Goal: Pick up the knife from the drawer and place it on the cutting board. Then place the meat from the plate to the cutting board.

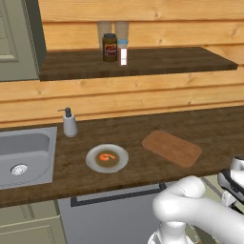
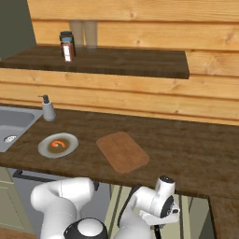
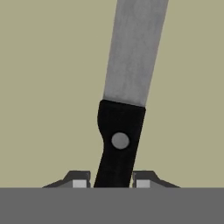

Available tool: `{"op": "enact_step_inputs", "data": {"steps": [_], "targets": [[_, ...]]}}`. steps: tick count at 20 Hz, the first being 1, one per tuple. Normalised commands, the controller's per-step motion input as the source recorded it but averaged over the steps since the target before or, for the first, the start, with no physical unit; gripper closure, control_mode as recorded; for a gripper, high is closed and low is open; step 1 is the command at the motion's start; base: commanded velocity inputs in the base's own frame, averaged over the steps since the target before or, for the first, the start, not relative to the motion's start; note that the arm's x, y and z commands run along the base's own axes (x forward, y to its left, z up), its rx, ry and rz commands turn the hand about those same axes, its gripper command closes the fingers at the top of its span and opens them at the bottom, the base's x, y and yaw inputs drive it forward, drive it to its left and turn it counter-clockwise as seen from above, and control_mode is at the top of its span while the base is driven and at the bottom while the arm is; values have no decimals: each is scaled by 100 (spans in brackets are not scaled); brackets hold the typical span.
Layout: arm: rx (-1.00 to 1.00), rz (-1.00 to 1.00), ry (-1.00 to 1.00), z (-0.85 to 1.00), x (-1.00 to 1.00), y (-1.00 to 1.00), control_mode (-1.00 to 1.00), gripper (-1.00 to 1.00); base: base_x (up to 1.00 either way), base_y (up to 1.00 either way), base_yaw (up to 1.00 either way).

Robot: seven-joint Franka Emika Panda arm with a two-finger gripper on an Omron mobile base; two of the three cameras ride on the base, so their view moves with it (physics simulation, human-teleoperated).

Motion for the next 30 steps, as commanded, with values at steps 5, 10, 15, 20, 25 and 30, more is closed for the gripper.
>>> {"op": "enact_step_inputs", "data": {"steps": [5, 10, 15, 20, 25, 30], "targets": [[0, 0, 0, 17, -63, -1, -100, 100, 0, 0, 0], [0, 0, 0, 44, -71, 0, -100, 100, 0, 0, 0], [0, 3, 3, 58, -58, 0, -100, 100, 0, 0, 0], [0, 4, 4, 45, -50, 0, -100, 100, 0, 0, 0], [0, 3, -3, 55, -17, 0, -100, 100, 0, 0, 0], [0, 1, -12, 87, 0, 0, -100, 100, 0, 0, 0]]}}
